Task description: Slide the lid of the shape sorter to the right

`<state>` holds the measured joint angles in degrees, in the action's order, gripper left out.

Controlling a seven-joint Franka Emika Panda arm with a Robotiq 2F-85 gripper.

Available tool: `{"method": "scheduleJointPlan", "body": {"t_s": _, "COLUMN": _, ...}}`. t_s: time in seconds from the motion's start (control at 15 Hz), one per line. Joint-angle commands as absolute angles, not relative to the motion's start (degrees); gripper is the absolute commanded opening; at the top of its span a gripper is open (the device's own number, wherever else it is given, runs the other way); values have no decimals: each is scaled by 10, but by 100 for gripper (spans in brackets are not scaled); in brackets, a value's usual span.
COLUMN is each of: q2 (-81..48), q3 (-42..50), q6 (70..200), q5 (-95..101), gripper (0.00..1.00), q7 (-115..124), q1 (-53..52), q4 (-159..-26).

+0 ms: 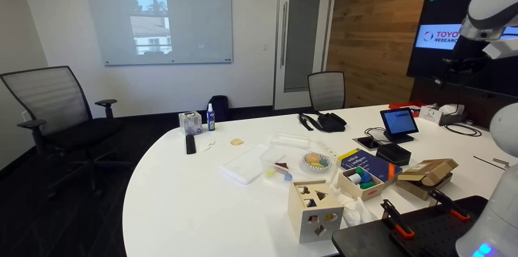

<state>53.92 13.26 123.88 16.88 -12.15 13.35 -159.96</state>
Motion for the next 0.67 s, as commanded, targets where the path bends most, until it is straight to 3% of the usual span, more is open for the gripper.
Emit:
{"method": "scheduleJointPlan", "body": {"t_s": 0.0, "q2": 529, "q3": 112, "q6": 1248, "q5": 163, "gripper": 100, "q7": -145, "q1": 92, "q4": -1598}}
{"method": "scheduleJointPlan", "body": {"t_s": 0.6, "q2": 418, "q3": 27, "q6": 1266, "q5": 49, "gripper": 100, "q7": -180, "q1": -137, "q4": -1599}}
